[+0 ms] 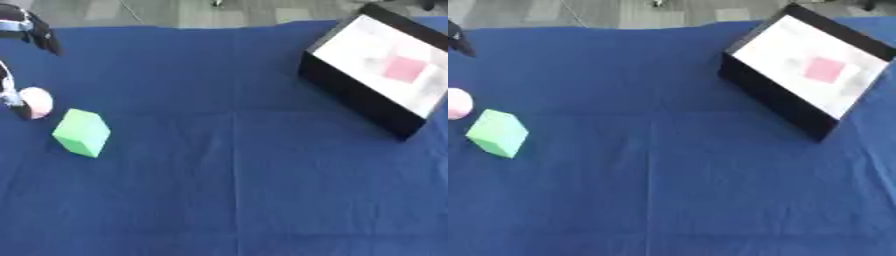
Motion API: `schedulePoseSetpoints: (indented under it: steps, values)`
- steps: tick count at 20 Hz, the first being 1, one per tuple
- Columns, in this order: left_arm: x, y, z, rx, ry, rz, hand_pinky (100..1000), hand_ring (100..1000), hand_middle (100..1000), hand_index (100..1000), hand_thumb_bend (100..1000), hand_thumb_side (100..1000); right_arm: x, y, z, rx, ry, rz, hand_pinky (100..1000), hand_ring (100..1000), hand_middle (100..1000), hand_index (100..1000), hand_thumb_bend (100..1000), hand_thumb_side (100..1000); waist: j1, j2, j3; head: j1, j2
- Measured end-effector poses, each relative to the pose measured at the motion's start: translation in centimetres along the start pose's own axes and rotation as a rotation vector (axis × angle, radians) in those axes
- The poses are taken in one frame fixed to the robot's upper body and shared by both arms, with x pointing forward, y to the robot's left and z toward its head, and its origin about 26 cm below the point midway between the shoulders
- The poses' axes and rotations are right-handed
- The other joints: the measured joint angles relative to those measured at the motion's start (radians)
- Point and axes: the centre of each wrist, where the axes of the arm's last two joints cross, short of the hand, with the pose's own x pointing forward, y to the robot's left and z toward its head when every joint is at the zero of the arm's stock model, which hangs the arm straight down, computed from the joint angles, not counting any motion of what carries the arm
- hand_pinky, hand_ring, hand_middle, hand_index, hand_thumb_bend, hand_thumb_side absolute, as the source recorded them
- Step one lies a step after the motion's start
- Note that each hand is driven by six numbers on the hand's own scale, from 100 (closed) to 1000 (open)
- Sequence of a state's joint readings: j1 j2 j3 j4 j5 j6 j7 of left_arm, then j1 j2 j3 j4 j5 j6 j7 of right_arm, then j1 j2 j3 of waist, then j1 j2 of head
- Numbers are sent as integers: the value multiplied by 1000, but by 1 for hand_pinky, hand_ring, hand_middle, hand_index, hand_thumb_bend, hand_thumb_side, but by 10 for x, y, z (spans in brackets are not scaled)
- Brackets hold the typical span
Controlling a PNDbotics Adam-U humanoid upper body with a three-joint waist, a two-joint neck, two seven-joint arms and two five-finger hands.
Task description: Pick up the objects with one hand, pass them to the other hand, and then place them into the box on the other side of the table.
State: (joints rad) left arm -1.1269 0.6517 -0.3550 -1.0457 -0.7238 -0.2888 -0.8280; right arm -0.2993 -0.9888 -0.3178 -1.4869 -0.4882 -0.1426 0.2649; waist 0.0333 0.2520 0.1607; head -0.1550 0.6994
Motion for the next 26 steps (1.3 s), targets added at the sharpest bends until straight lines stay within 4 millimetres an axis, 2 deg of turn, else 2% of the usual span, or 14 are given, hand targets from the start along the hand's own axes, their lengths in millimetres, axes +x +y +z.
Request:
schedulePoseSetpoints:
  steps: [3,5,11,16,21,26]
  values:
    - [-3,-11,-10,-30,1,10,817,788,723,779,1000,192,0,2,0,7,-2,9,893,1000,818,849,100,273,0,3,-4,9,-1]
    - [-4,-19,-15,-44,-6,18,815,787,722,776,1000,211,-2,3,0,8,-2,11,893,1000,817,848,100,304,0,5,-6,13,-5]
    - [-5,-24,-16,-21,-56,60,836,793,719,761,1000,237,-5,6,2,10,10,23,893,1000,814,845,100,319,0,12,-6,19,-8]
    - [0,-29,-20,-10,-122,92,838,797,722,767,997,133,-8,8,3,12,18,28,895,1000,811,842,100,331,0,15,-9,23,-8]
    - [4,-43,-29,-56,-144,93,844,804,726,769,999,156,-9,8,4,14,24,38,896,1000,809,842,100,344,0,19,-13,29,-8]
    - [6,-48,-35,-77,-133,70,842,805,724,772,984,157,-12,10,4,12,38,35,896,1000,807,846,100,353,0,20,-13,32,-8]
